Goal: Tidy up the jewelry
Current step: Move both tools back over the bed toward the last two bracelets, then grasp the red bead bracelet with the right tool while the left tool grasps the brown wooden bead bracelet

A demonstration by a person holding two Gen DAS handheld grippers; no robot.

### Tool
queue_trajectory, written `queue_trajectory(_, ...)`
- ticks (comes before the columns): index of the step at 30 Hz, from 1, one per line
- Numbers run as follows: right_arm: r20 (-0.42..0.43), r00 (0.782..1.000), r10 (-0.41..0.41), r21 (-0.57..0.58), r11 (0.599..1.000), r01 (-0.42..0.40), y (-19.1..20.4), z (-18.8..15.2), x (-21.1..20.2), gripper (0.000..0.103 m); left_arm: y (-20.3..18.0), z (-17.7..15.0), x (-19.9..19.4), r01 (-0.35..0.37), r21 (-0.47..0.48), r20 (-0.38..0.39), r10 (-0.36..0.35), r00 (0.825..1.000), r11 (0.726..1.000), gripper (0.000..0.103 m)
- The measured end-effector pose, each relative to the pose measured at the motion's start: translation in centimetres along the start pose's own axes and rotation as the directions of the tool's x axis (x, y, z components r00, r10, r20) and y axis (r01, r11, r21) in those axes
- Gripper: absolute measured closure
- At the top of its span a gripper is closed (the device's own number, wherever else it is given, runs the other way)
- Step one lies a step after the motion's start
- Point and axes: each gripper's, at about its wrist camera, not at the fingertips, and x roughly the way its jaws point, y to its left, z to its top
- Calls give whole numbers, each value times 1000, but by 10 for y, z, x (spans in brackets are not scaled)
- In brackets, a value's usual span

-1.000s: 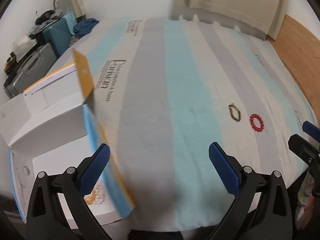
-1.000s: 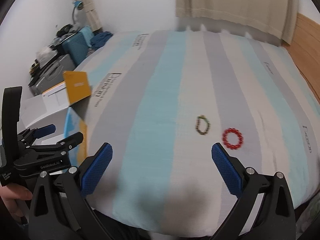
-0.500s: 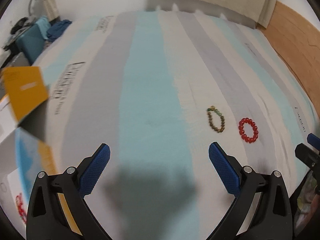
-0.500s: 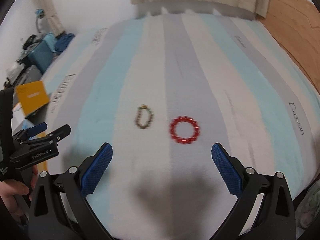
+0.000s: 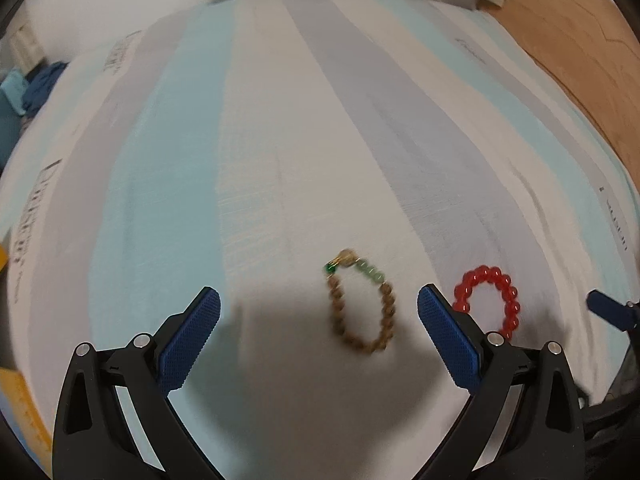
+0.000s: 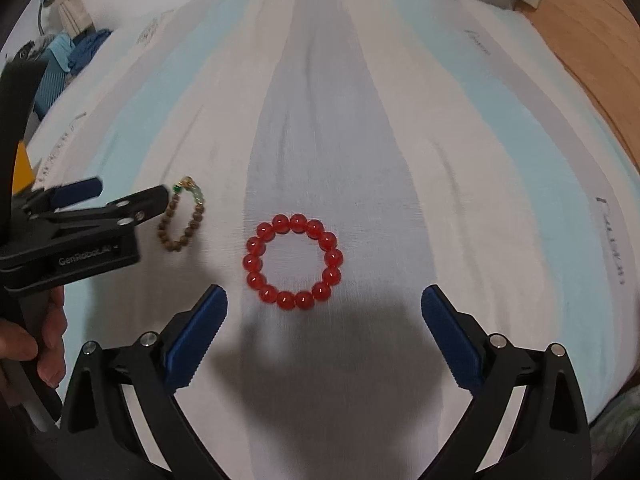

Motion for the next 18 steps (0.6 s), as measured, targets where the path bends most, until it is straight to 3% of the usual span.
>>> queue_trajectory(8, -47, 999, 2, -15, 1000, -2, 4, 8, 43, 16, -14, -1, 47, 14, 32, -73, -12, 997, 999, 20)
queue_trajectory(11, -58, 998, 10, -2, 1000, -10, 2, 10, 50, 19, -14, -1, 51, 13, 28, -61, -12, 998, 1000, 23)
queue_trajectory(18, -83, 996, 32, 1, 999, -32, 7, 7, 59, 57, -7, -8, 47, 44, 58, -66, -40, 997, 997, 60)
